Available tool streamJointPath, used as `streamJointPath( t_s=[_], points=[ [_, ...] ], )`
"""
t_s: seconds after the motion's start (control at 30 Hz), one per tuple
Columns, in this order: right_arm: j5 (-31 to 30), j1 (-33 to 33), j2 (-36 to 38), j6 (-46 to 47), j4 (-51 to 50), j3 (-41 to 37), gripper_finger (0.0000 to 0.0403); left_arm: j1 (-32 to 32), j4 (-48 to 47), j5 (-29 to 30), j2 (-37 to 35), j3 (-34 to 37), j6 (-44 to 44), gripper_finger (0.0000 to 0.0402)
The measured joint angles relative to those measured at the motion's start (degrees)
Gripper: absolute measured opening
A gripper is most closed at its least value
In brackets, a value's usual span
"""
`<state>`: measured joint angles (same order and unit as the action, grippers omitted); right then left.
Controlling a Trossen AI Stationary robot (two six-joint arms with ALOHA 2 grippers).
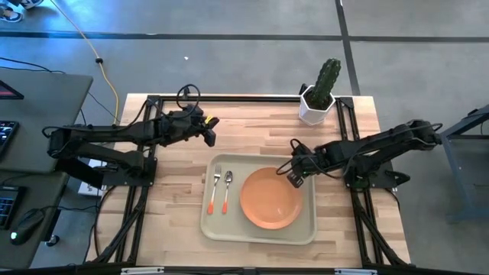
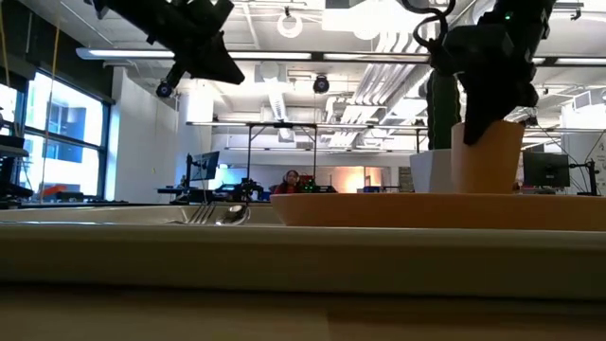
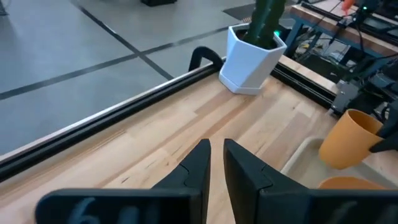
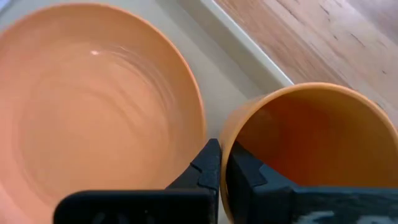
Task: Pick and place plate/cup/fork/spoon on tray
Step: Put the orange cup on the light brown serving tray to the top right of orange plate
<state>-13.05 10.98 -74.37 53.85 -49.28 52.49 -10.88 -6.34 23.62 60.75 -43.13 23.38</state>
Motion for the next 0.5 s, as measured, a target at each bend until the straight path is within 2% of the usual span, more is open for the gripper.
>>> streamJointPath(
  t_s=[0.17,0.37,0.5],
  points=[
    [1.04,0.00,-2.43,0.49,-2.28,-0.35,0.0000,-1.17,0.10,-0.28,0.00,0.00,-0.01,0.0052],
    [2.29,0.83,-6.93,1.20,0.31,0.00,0.0001,-1.17,-0.31,-0.71,0.00,0.00,0.47,0.0064],
    [0.92,1.80,-7.97,2.96,0.53,1.00,0.0022,-1.04,-0.31,-1.76,0.00,0.00,0.55,0.0068]
  ],
)
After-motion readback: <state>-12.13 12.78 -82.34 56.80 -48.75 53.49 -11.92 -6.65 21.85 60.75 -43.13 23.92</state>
